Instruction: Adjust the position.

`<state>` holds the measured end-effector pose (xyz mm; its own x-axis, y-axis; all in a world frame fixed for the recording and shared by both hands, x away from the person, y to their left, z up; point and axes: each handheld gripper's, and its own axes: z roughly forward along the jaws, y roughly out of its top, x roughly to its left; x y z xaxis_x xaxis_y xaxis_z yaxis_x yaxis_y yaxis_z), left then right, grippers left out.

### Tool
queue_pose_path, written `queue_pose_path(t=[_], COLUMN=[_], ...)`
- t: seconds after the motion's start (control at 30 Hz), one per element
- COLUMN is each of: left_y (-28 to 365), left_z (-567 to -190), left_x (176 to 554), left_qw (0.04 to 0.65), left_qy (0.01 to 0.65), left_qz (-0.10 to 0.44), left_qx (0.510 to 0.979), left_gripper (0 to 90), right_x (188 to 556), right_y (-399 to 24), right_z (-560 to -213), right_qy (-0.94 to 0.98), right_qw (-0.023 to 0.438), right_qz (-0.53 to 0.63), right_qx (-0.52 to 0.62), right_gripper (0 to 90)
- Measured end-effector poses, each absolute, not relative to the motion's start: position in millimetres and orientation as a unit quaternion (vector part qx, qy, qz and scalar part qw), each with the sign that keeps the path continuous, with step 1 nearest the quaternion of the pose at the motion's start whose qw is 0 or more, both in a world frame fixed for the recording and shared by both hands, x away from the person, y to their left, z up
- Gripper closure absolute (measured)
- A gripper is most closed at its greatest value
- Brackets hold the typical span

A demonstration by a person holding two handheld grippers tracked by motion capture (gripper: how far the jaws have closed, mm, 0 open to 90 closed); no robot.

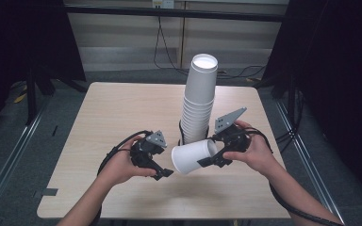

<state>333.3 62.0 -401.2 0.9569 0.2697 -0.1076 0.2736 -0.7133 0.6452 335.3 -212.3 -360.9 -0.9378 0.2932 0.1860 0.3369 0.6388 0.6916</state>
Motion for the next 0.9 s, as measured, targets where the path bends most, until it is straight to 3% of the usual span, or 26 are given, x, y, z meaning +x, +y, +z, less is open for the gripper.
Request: queue_pose_path(t=[0.9], left_y=[49.5], left_z=[-411.6], left_x=[329.6], left_qw=[0.362], left_qy=[0.13], left_qz=[0.002], left_qx=[0.923], left_gripper=[14.5], right_x=[335.0], right_y=[-204.5], right_z=[-357.3], right_qy=[-0.9], right_qw=[0.037], right_qz=[-0.402], right_qx=[-0.163], right_gripper=[24.0])
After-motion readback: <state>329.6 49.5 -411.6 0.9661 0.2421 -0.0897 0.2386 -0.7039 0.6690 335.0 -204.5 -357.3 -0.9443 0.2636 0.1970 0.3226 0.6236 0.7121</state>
